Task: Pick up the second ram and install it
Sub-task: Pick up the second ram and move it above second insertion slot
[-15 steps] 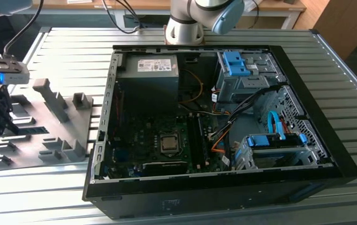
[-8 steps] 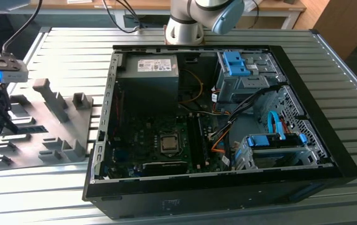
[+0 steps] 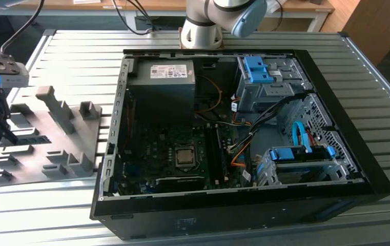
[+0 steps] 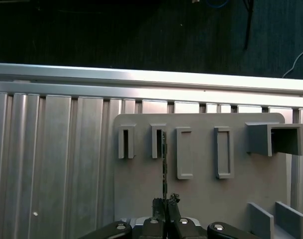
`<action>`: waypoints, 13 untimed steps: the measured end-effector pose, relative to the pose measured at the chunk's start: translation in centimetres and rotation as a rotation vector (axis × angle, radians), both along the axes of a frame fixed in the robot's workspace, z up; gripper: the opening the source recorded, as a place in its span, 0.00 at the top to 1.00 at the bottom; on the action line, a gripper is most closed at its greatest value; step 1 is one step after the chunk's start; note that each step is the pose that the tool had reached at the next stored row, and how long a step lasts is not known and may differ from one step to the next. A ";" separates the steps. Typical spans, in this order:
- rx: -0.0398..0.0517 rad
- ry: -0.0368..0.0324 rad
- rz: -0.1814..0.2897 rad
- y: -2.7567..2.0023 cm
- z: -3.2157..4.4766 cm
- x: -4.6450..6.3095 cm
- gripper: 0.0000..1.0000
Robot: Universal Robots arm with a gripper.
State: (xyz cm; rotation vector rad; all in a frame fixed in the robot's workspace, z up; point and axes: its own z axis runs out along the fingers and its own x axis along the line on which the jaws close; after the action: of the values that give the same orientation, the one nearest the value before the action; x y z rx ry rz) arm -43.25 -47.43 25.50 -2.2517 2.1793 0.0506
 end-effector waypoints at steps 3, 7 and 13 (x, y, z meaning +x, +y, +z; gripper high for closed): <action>0.0001 -0.0001 0.000 0.00 0.33 0.0 0.86; 0.0000 -0.0001 0.000 0.00 0.80 0.0 0.86; 0.0000 0.0000 0.000 0.00 1.33 0.0 0.86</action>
State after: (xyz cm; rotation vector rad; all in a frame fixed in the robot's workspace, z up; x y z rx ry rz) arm -43.25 -47.43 26.83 -2.2517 2.1793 0.0506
